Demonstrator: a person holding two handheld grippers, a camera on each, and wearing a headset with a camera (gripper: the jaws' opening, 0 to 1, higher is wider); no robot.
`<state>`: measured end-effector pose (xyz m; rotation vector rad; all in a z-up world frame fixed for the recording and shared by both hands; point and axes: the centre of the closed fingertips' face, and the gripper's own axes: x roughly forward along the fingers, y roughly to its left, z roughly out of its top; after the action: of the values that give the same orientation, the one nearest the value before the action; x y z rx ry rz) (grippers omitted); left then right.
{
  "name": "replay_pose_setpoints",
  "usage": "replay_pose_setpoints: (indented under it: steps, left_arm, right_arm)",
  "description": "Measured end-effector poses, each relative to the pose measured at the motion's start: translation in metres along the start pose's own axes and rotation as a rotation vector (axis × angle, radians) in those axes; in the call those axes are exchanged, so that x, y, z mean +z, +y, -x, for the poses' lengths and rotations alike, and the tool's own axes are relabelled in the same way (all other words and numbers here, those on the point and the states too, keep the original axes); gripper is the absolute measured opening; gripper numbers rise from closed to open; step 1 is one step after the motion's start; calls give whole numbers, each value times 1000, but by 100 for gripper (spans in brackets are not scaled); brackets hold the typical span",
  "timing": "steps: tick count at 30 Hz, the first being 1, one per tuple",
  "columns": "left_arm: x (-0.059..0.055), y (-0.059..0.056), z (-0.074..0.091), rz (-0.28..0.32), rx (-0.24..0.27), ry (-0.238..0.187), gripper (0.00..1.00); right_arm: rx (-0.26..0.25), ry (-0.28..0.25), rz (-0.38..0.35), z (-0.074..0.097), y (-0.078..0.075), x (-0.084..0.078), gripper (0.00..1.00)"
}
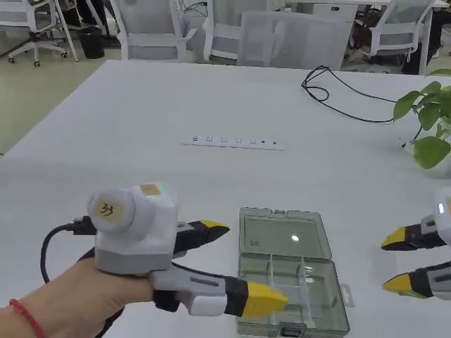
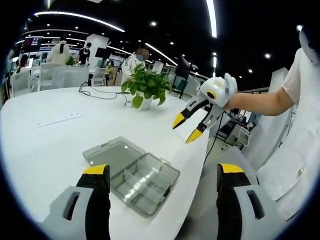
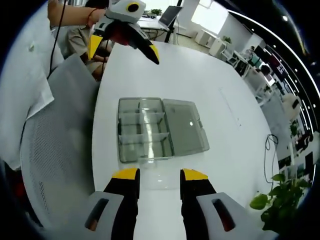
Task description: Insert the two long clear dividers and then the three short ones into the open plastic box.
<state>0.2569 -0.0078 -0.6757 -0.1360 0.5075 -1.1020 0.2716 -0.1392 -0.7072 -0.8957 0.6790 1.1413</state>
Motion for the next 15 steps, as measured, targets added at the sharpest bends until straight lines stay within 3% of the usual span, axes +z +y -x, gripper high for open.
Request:
replay_pose_setpoints:
  steps: [5,11,15]
  left_arm:
    - [15,-5,-8,77,-18,-49,86]
    - [24,-12,-17,135,-34,-65,79]
    - [26,-21,-26,189,-60,-53,73]
  right_arm:
    - [-22,-54,10,3,-4,29,33]
    - [-46,-79,50,8,4,60,33]
    - [-56,-68,98,9,10,71,33]
